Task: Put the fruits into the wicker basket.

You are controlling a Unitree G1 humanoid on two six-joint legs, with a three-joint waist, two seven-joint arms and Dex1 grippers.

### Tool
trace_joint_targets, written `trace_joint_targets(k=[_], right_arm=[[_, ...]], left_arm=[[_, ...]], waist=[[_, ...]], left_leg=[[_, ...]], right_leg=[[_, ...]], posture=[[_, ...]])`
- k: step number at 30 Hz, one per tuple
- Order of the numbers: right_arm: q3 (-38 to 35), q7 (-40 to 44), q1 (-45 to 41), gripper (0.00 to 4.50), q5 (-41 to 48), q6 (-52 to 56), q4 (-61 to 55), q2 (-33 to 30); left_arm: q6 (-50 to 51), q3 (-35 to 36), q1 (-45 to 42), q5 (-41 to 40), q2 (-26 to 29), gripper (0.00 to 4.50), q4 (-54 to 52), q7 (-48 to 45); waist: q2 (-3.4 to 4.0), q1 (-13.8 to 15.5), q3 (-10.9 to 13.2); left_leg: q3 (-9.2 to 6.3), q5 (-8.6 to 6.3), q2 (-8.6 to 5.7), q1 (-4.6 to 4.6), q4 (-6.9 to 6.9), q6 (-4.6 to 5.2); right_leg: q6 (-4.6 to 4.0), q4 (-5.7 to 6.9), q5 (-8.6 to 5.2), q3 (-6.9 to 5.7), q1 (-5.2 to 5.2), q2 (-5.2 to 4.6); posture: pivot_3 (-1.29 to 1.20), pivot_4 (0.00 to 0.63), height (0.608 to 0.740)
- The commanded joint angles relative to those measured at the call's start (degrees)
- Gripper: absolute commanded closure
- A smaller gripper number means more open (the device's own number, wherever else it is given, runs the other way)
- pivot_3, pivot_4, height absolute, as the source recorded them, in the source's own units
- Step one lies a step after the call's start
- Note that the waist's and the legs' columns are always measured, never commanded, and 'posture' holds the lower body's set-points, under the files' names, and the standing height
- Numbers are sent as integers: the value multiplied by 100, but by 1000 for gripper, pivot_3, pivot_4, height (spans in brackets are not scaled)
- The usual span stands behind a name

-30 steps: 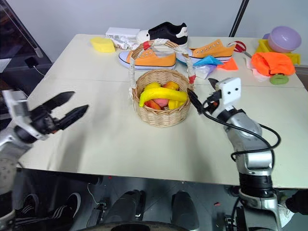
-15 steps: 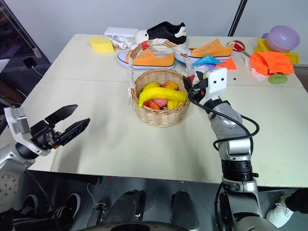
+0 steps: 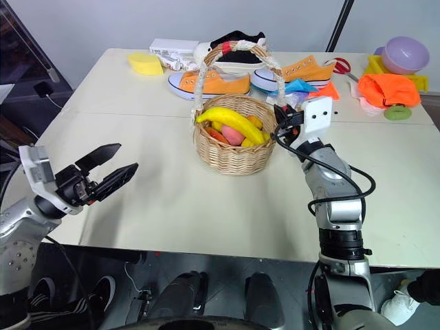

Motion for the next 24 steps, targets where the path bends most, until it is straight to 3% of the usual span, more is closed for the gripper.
trace_joint_targets(k=[1, 5, 10, 17, 24], right_arm=[[-725, 112, -2, 4496, 168, -372, -310, -476], [-1450, 281, 333, 4496, 145, -674, -177, -1184], [-2479, 381, 1075, 4496, 182, -957, -186, -1798], [-3310, 388, 1813, 4496, 137, -1261, -89, -2069], [-3303, 250, 2072, 4496, 153, -1338, -105, -1826]], left_arm=[[-209, -144, -233, 93, -31, 0, 131, -90], [-211, -490, -678, 145, -92, 0, 357, -204], [-59, -1427, -1318, 328, 52, 0, 440, -974], [210, -2048, -2114, 312, 65, 0, 759, -1704], [-18, -2261, -2304, 694, 63, 0, 1178, -2023]], waist=[[1, 13, 1], [1, 92, 1], [2, 80, 1], [19, -20, -1], [19, -18, 0]], left_leg=[[0, 0, 0, 0, 0, 0], [-2, -2, -7, -3, 2, 4], [7, -4, -4, -3, 0, 7], [18, -5, 3, 7, 2, 13], [20, -2, 4, 8, 3, 12]], right_leg=[[0, 0, 0, 0, 0, 0], [0, -11, 0, -2, 8, -3], [1, -12, 0, -2, 7, -2], [2, 5, 0, 4, 7, 7], [2, 6, 0, 6, 8, 9]], posture=[[0, 150, 740], [0, 150, 740], [0, 150, 740], [0, 150, 740], [0, 150, 740]])
